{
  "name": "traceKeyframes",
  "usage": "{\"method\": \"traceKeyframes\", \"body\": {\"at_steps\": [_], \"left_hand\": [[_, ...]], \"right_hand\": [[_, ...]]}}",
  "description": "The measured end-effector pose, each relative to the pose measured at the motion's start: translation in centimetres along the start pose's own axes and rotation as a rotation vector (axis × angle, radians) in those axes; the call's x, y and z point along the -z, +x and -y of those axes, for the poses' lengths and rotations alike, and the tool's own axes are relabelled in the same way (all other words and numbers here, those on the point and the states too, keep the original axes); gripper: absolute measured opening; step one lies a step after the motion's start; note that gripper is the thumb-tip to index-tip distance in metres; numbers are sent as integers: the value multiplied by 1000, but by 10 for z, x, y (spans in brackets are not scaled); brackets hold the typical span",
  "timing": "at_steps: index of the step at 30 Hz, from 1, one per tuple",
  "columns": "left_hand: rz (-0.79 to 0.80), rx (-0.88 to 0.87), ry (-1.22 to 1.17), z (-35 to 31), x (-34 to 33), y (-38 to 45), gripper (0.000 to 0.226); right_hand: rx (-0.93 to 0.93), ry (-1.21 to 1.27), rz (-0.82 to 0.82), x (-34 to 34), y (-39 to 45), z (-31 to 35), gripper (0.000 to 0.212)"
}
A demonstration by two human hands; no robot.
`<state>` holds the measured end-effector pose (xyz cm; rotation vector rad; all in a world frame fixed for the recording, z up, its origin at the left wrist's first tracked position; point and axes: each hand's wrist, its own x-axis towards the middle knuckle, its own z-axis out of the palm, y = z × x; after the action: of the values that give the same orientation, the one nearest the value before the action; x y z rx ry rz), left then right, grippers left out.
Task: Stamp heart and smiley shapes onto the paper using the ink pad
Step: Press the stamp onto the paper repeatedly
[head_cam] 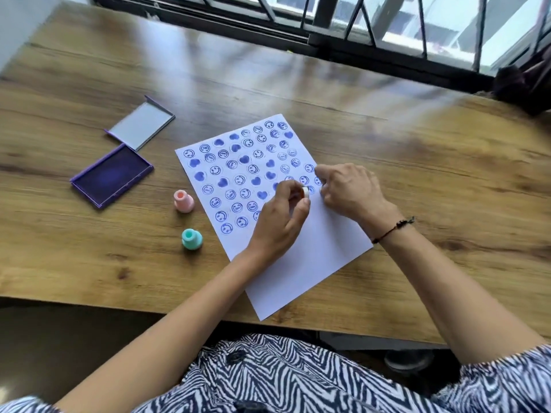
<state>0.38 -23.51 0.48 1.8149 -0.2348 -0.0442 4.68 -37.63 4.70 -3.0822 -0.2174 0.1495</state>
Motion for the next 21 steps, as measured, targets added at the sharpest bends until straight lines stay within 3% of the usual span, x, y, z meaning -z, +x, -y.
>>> {"method": "traceKeyframes", "body": {"at_steps": [5, 11, 13, 16, 21], "left_hand": [[-6, 7, 9, -4, 2, 0, 35], [7, -13, 6, -2, 2, 0, 25], [11, -14, 6, -2, 2, 1, 25], [22, -23, 15, 0, 1, 1, 24], [34, -13, 0, 1, 0, 1, 21]], "right_hand": [[41, -113, 53, 3, 6, 9, 23], [26, -131, 65, 5, 3, 8, 24], [-7, -103, 85, 8, 2, 6, 16], [-163, 119, 15, 14, -5, -7, 2], [-383, 616, -223, 29, -23, -39, 14]]}}
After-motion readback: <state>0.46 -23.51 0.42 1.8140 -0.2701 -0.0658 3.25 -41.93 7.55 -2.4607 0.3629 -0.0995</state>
